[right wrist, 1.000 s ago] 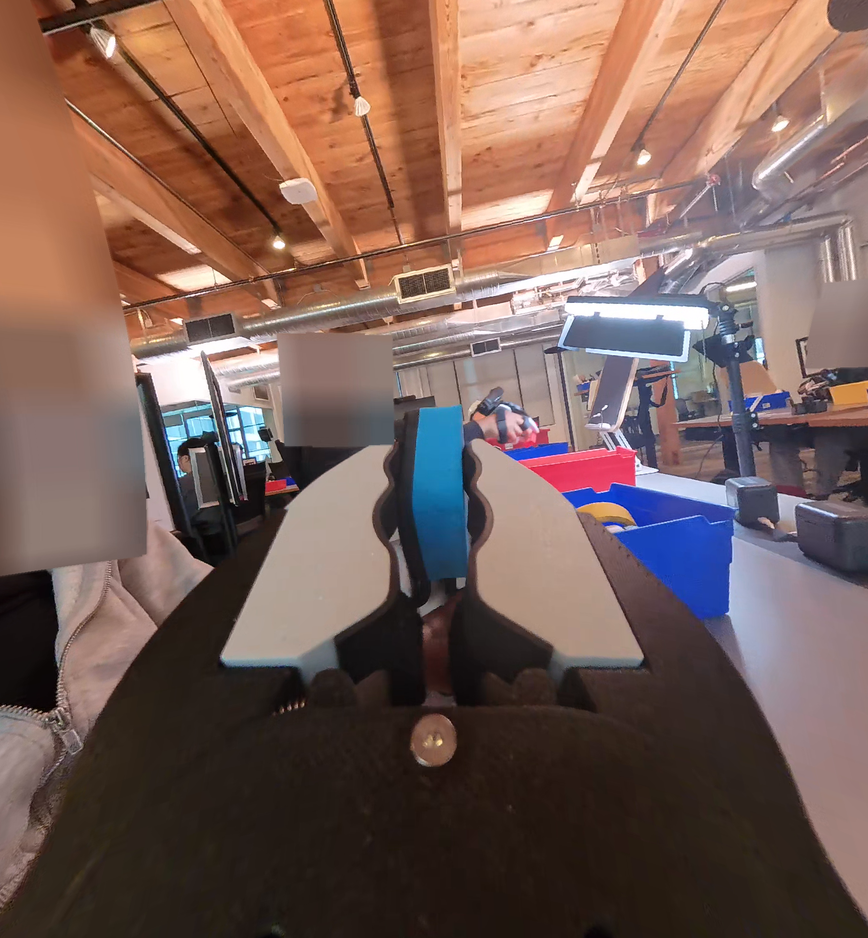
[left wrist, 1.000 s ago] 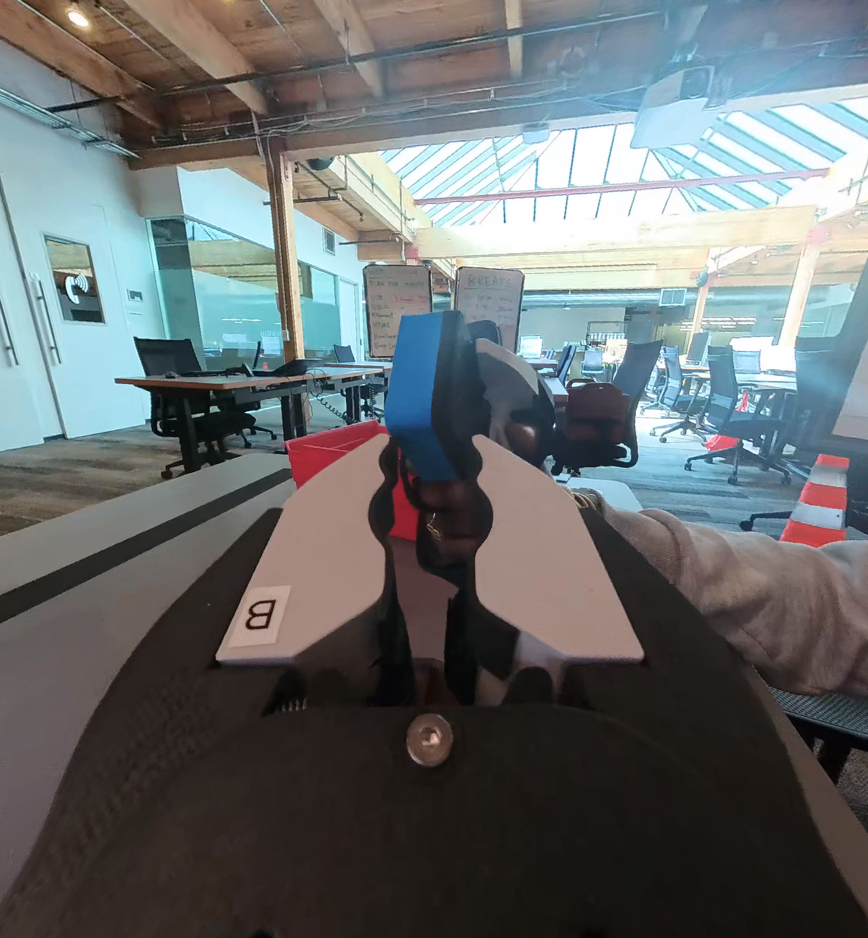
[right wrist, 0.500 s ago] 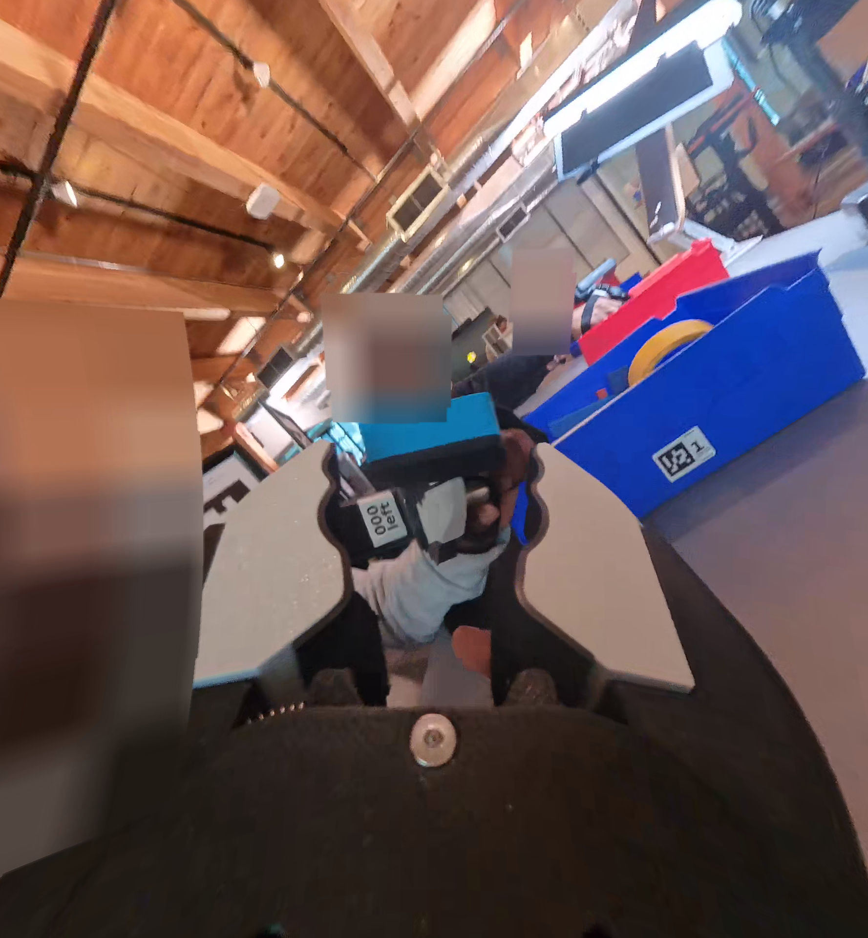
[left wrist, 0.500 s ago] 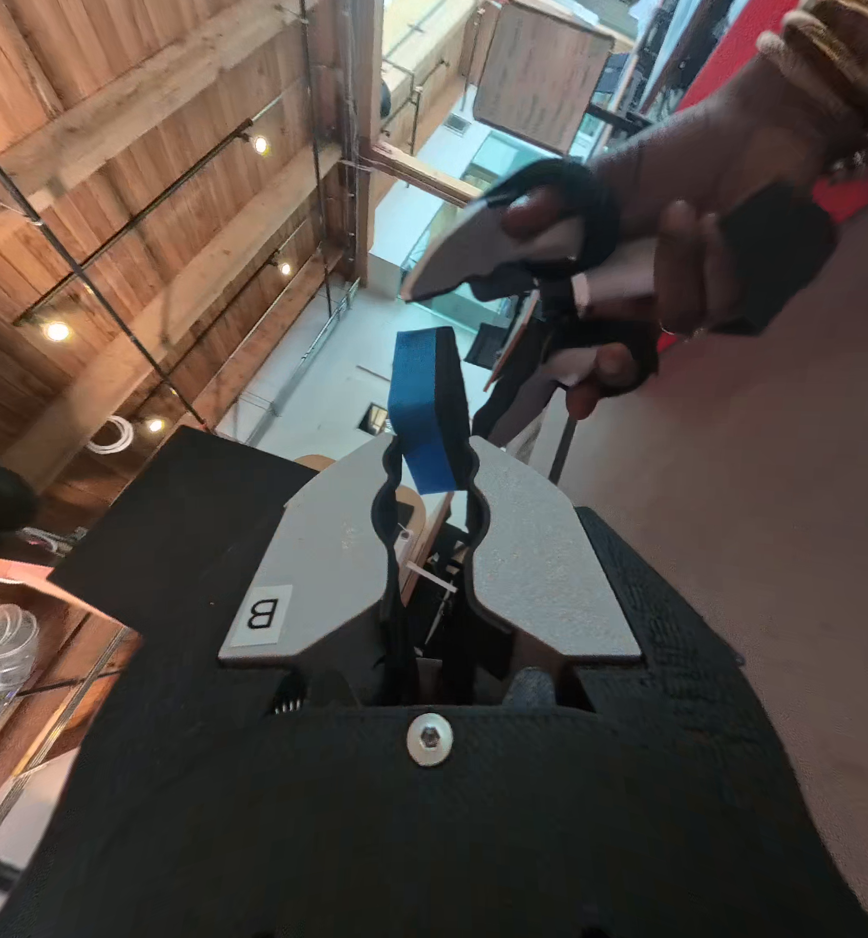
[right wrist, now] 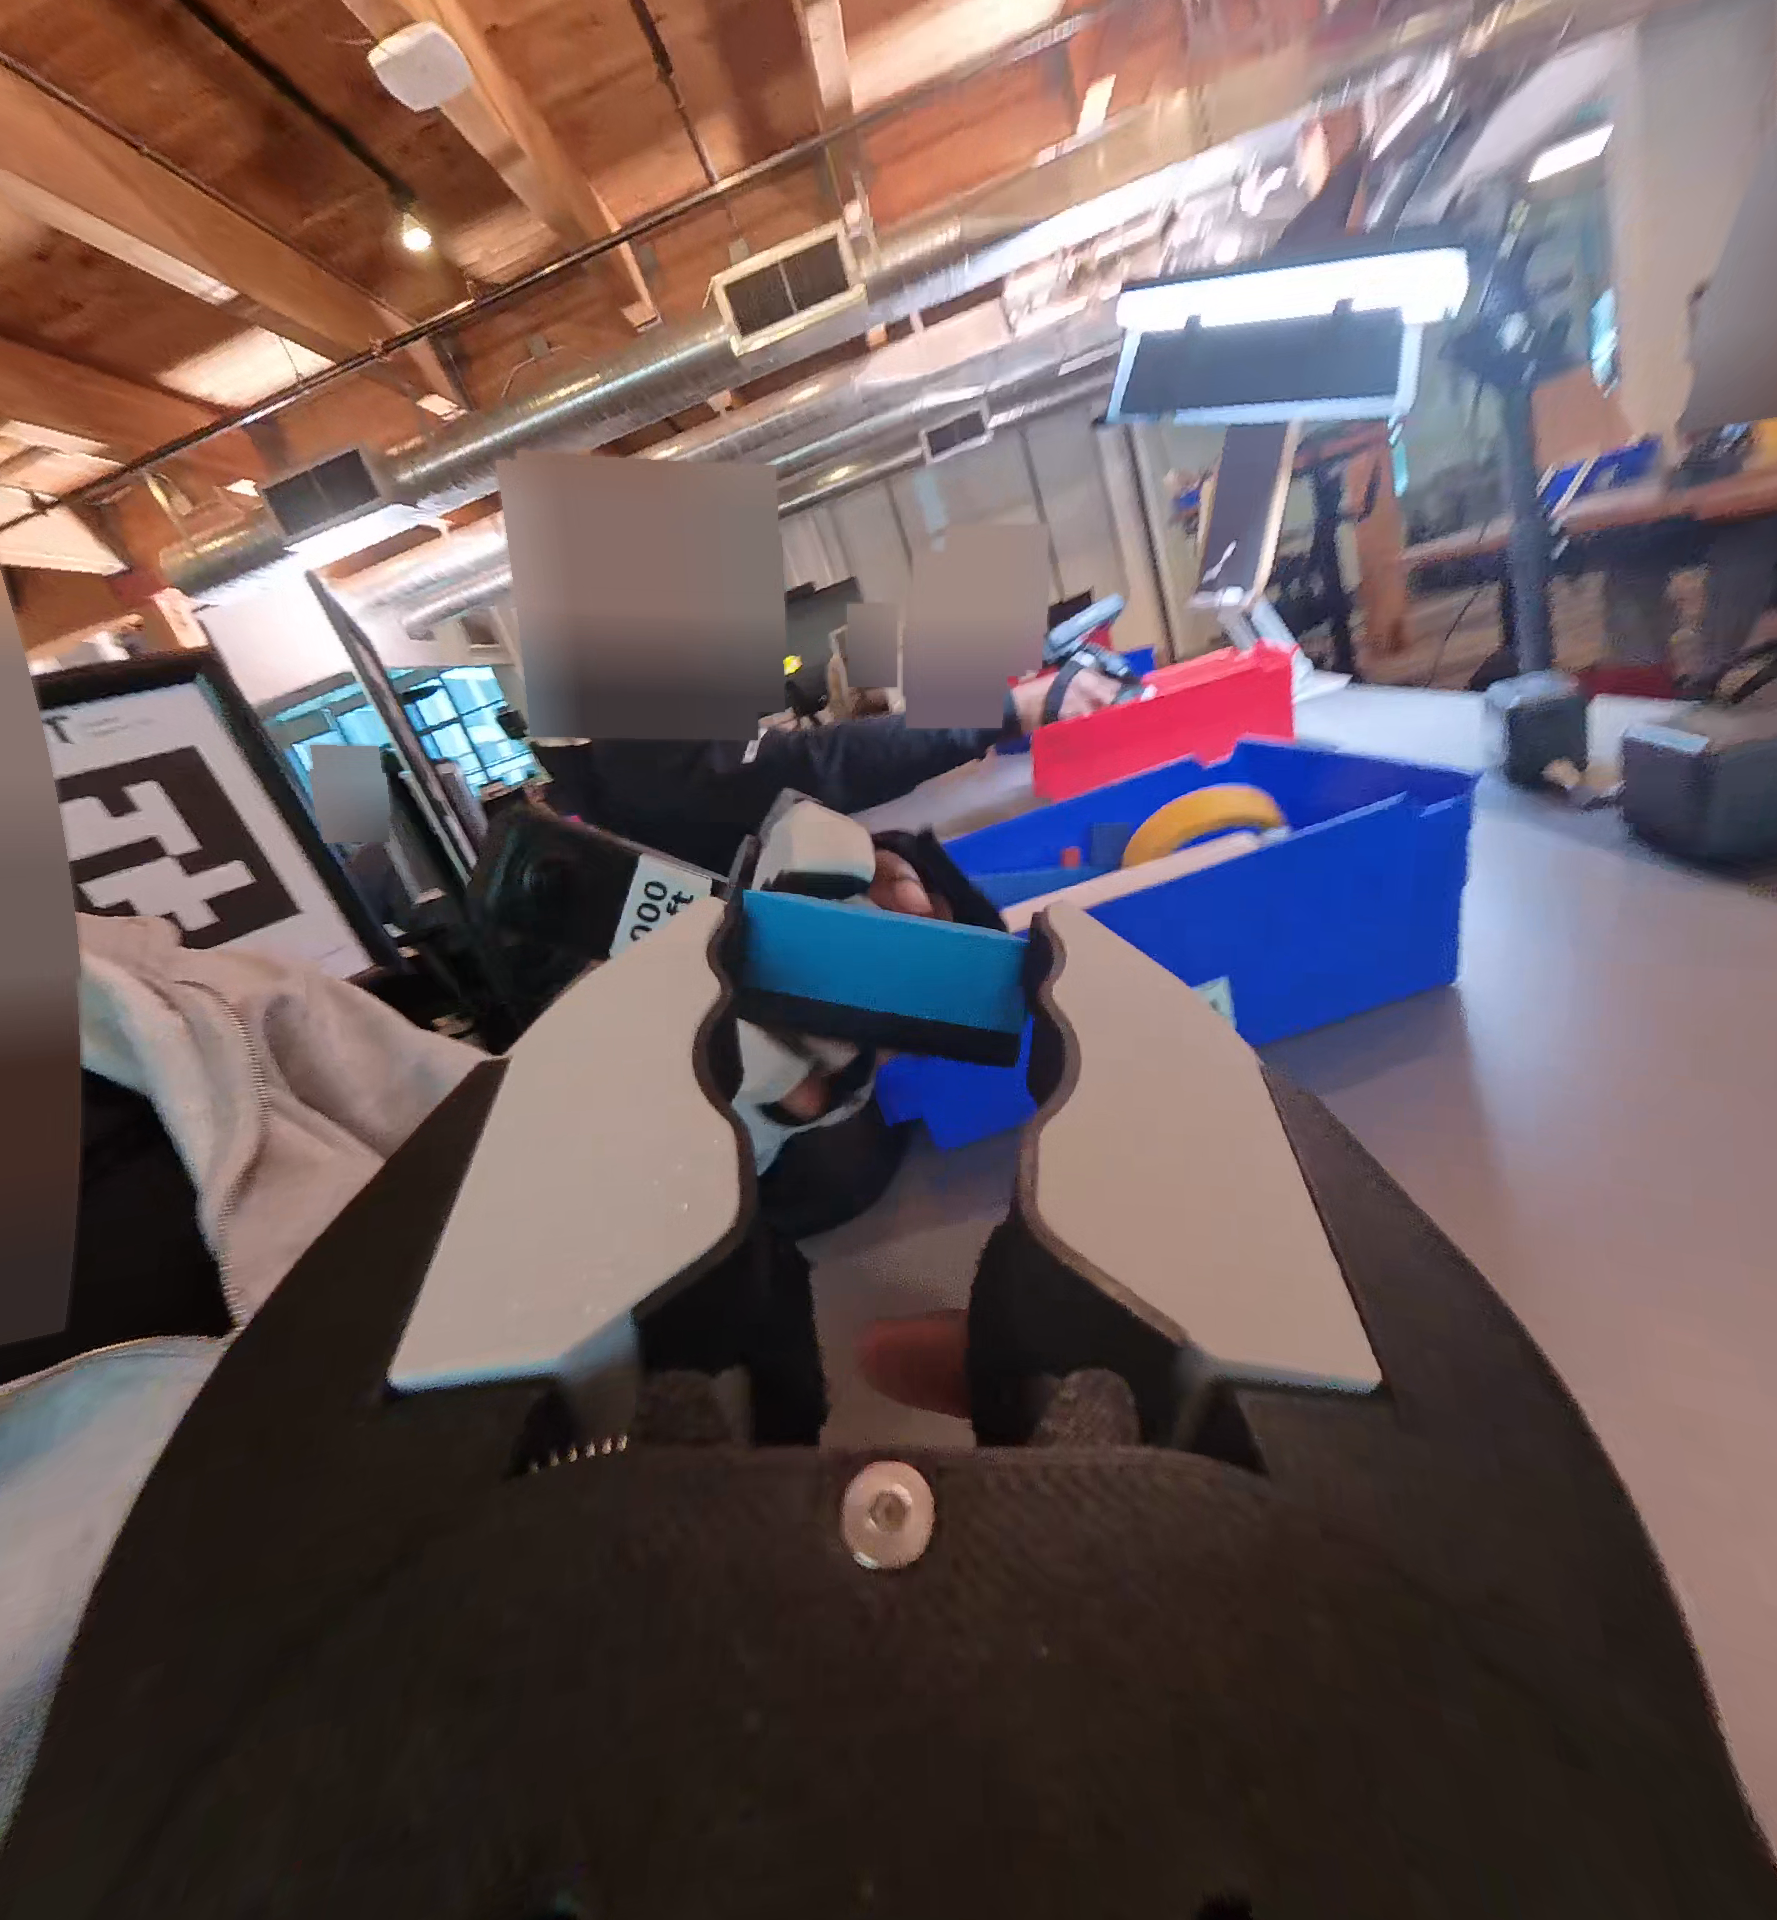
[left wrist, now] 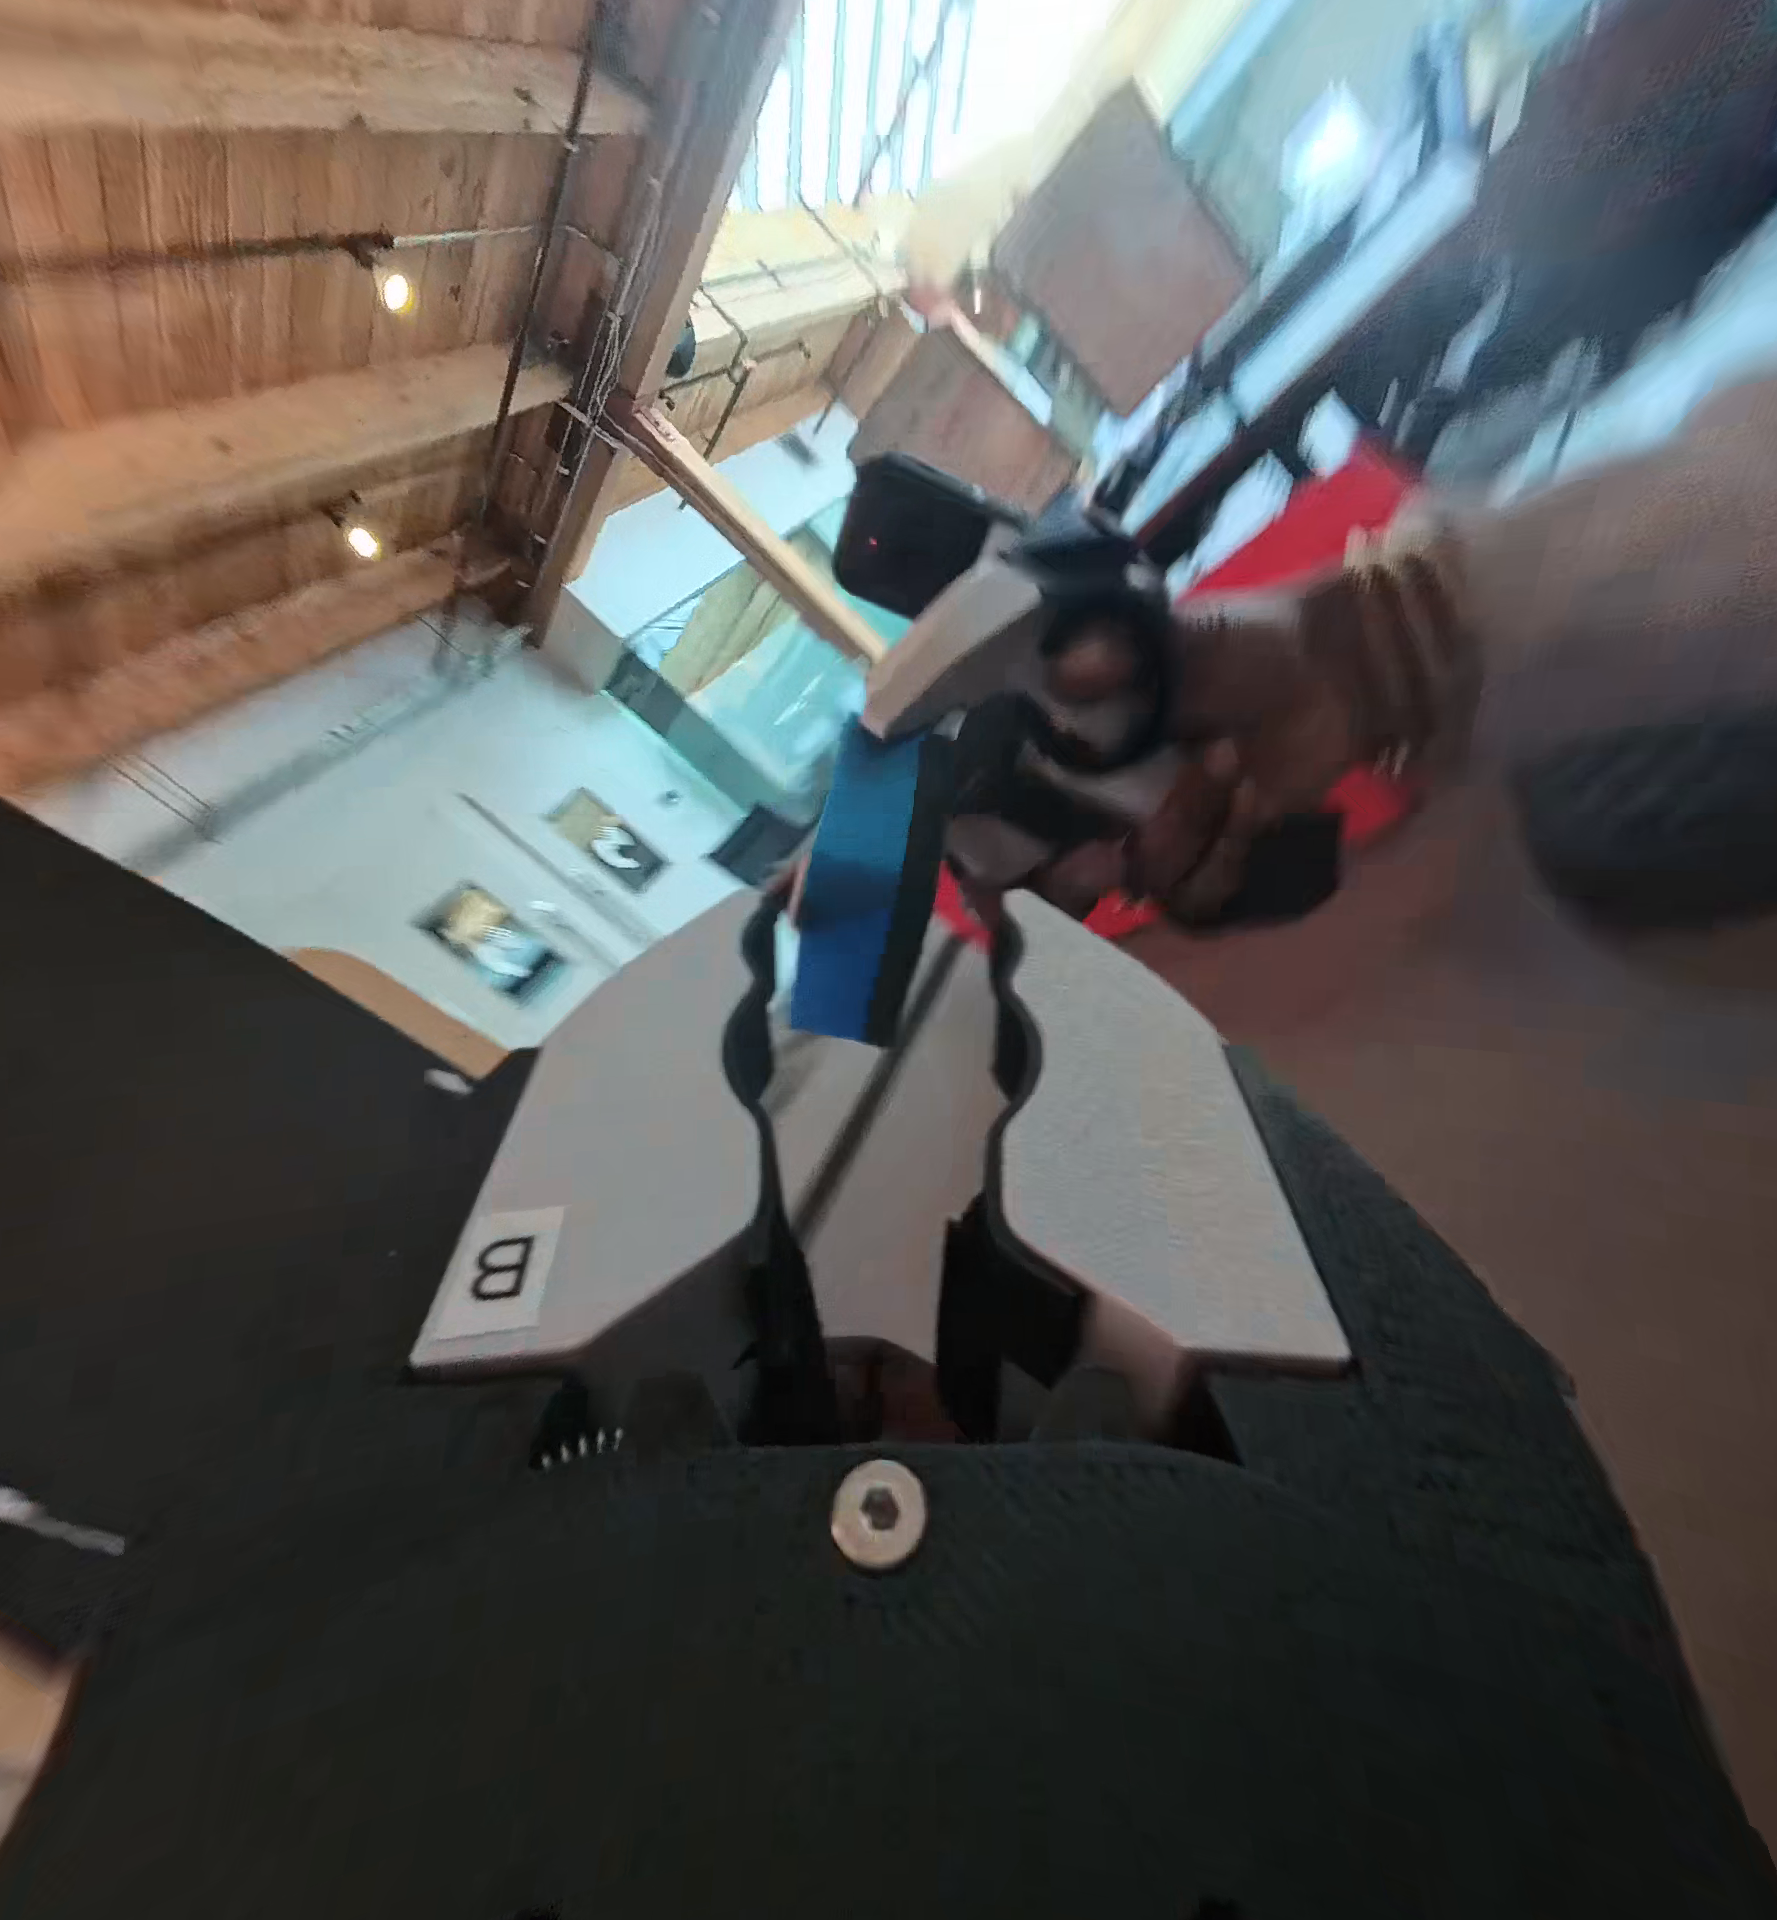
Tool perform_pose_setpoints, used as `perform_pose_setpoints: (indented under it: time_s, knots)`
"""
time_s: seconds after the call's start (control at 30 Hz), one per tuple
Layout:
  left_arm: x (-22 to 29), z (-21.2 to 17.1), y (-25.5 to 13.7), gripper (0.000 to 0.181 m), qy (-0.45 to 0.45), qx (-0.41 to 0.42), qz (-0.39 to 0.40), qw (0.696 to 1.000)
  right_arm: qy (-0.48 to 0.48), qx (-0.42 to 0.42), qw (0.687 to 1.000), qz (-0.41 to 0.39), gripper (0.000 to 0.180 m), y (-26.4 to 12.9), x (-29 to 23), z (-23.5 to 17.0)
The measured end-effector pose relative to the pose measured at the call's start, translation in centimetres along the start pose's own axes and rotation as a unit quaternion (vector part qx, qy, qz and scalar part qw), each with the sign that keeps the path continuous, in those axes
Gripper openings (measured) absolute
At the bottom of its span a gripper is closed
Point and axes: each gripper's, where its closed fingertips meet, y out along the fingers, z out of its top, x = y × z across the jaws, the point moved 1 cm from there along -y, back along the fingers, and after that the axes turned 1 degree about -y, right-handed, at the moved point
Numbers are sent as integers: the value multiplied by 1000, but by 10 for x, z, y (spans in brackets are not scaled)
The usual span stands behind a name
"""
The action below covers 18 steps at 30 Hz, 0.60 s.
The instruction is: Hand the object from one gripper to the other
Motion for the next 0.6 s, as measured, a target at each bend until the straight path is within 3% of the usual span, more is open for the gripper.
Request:
perform_pose_setpoints:
  time_s: [0.07,0.13,0.2,0.3,0.6]
  knots:
    - [1,5,3,61,-175,26,-32,984,-50,30,998,3,53,-1,-6,8]
    - [2,8,5,78,-318,33,-75,945,-100,62,993,12,53,-1,-15,16]
    - [2,11,5,78,-399,53,-103,910,-138,71,988,14,53,-1,-20,18]
    - [-1,16,2,70,-439,83,-108,888,-157,74,985,21,53,0,-24,17]
    - [-9,17,-2,51,-452,105,-101,880,-164,49,985,38,53,8,-29,7]
